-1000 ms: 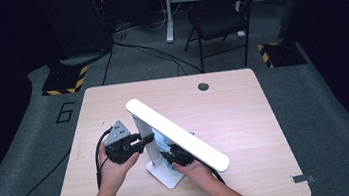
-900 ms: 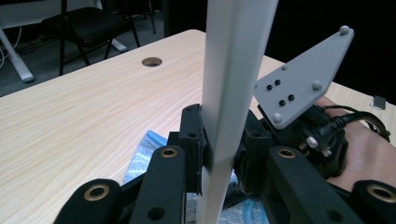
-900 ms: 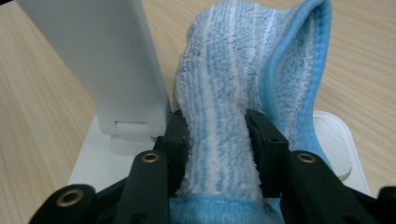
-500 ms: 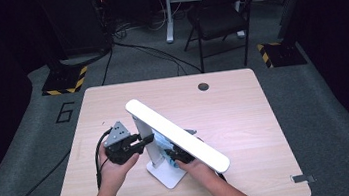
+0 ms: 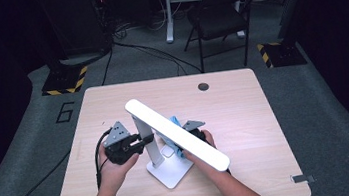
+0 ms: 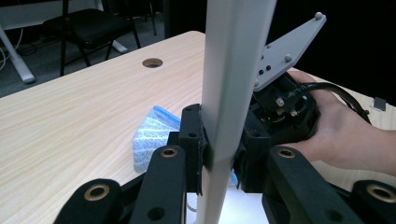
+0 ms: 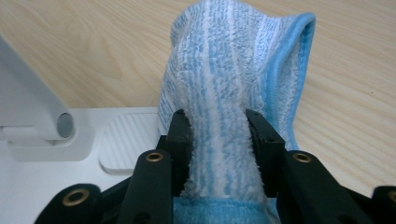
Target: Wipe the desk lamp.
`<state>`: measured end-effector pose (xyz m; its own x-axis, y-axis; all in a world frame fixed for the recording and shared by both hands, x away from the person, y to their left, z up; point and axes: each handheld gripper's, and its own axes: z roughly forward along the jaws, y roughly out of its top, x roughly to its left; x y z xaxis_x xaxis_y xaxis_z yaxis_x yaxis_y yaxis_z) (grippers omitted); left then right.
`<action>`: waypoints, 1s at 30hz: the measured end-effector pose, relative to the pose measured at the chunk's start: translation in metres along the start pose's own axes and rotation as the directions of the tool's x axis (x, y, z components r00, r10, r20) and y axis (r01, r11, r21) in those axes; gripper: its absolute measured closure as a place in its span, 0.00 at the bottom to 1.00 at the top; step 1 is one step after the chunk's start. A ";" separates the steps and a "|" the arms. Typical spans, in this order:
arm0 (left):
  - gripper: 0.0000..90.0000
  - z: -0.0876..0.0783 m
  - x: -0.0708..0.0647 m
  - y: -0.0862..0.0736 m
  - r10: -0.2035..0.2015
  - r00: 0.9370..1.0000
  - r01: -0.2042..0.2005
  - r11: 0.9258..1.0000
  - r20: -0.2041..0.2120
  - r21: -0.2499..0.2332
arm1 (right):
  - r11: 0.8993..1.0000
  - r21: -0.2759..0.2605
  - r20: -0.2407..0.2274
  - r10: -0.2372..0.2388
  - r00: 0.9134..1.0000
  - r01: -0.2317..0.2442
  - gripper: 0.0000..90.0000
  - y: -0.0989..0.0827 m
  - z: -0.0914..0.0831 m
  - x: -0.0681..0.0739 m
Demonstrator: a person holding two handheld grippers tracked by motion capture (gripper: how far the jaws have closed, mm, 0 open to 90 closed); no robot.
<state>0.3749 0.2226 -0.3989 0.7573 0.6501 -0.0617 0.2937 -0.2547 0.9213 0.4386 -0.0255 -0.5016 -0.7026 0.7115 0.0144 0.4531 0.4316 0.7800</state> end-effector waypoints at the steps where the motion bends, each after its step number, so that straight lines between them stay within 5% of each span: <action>1: 0.83 0.000 0.000 0.000 0.005 1.000 -0.005 1.000 0.001 0.001 | 1.000 -0.004 0.006 -0.012 1.000 0.012 0.74 0.000 0.001 -0.002; 21: 0.83 0.001 -0.001 0.000 0.016 1.000 -0.016 1.000 0.003 -0.002 | 1.000 0.023 0.101 0.007 0.995 -0.010 0.73 0.007 0.003 -0.016; 24: 0.83 0.001 0.000 0.000 0.013 1.000 -0.013 1.000 0.009 -0.003 | 0.998 0.037 0.112 0.045 0.993 -0.049 0.73 0.008 0.003 -0.017; 30: 0.83 0.003 0.002 0.000 0.013 1.000 -0.013 1.000 0.009 -0.012 | 0.997 0.043 0.096 0.066 0.993 -0.070 0.73 0.010 0.005 -0.015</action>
<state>0.3777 0.2215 -0.4002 0.7661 0.6405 -0.0529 0.2771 -0.2548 0.9264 0.4567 -0.0292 -0.4970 -0.6153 0.7883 0.0057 0.5246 0.4041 0.7493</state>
